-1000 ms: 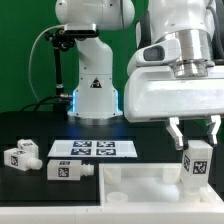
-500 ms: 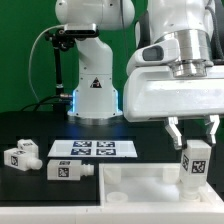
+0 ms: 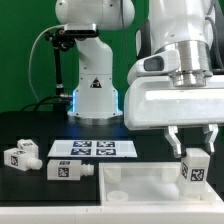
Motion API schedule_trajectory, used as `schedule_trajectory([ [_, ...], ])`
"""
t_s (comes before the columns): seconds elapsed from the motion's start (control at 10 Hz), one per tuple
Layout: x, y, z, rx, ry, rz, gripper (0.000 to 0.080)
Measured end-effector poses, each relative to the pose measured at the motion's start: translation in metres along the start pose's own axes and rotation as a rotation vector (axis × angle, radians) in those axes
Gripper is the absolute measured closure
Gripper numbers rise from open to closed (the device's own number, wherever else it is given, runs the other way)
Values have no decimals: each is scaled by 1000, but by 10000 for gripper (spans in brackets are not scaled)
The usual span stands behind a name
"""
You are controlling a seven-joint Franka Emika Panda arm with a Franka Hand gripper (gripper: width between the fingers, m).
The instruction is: Assemble one leg
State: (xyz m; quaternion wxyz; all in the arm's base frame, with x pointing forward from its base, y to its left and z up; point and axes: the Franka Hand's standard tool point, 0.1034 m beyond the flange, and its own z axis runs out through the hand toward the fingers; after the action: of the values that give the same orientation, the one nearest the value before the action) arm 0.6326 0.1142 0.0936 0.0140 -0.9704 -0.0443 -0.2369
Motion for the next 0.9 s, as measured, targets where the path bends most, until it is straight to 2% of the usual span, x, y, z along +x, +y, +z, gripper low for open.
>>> schedule_trajectory([
  [0.4,1,1,1,-4,15,0,514],
  [0.6,1,1,1,-4,15,0,229],
  [0.7,1,1,1,-4,15,0,229],
  [0.8,1,1,1,-4,15,0,165],
  [0.9,1,1,1,-4,15,0,154],
])
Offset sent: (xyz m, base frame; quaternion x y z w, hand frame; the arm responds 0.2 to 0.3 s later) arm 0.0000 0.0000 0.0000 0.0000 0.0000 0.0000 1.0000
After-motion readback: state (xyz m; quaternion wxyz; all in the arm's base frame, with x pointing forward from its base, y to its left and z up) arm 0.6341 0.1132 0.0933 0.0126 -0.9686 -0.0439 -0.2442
